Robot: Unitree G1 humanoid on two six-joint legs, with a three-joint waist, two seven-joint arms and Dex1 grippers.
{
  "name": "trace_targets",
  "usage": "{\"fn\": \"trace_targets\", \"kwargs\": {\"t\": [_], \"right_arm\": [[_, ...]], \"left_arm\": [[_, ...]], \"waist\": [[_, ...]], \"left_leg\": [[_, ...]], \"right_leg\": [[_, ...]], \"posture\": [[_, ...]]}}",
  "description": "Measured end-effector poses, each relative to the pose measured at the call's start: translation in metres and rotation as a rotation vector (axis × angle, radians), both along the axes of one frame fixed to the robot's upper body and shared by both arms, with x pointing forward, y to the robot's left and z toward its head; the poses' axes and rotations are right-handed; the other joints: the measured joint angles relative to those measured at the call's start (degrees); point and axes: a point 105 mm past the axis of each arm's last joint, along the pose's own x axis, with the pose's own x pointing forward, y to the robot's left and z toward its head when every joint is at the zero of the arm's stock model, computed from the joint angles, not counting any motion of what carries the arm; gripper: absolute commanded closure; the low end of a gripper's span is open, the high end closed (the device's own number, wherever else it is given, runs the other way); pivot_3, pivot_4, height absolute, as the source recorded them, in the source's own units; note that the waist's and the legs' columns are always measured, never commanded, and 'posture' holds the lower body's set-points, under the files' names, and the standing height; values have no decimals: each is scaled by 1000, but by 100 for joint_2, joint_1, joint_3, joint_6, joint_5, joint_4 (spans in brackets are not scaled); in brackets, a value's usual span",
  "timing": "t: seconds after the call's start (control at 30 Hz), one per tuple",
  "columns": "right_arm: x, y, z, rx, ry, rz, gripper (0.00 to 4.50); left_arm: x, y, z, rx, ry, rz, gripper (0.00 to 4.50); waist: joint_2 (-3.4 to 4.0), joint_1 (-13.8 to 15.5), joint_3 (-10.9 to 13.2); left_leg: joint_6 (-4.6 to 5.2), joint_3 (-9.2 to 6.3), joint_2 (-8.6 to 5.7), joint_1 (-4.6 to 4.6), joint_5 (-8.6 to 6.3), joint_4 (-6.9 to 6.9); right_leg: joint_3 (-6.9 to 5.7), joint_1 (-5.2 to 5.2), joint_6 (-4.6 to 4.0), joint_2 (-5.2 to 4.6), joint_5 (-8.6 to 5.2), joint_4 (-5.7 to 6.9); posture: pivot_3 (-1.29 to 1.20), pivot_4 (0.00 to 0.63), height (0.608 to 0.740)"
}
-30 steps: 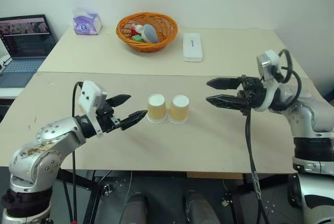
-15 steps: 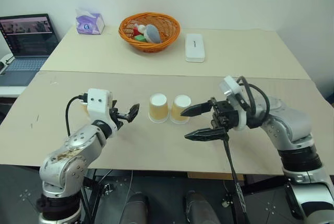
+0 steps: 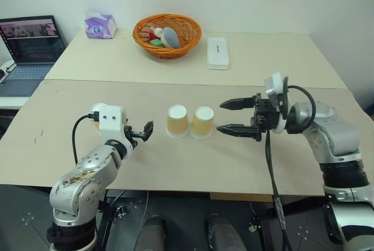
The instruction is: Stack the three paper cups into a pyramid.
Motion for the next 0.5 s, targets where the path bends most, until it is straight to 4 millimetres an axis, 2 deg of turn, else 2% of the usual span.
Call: {"fn": "trace_targets", "kwargs": {"t": [0.13, 0.5], "right_arm": [[-2, -10, 8, 7, -36, -43, 25], [-3, -12, 1, 6, -18, -70, 25]], "left_arm": [[1, 0, 0, 10, -4, 0, 0], [10, 5, 6, 28, -45, 48, 0]], "waist": [[-1, -4, 0], [-2, -6, 1]], "left_leg": [[0, 0, -3, 0, 0, 1], [0, 0, -7, -1, 0, 1]], "right_leg": [[1, 2, 2, -2, 1, -1], [2, 3, 4, -6, 2, -4]], "posture": [[0, 150, 675], [0, 150, 675]]}}
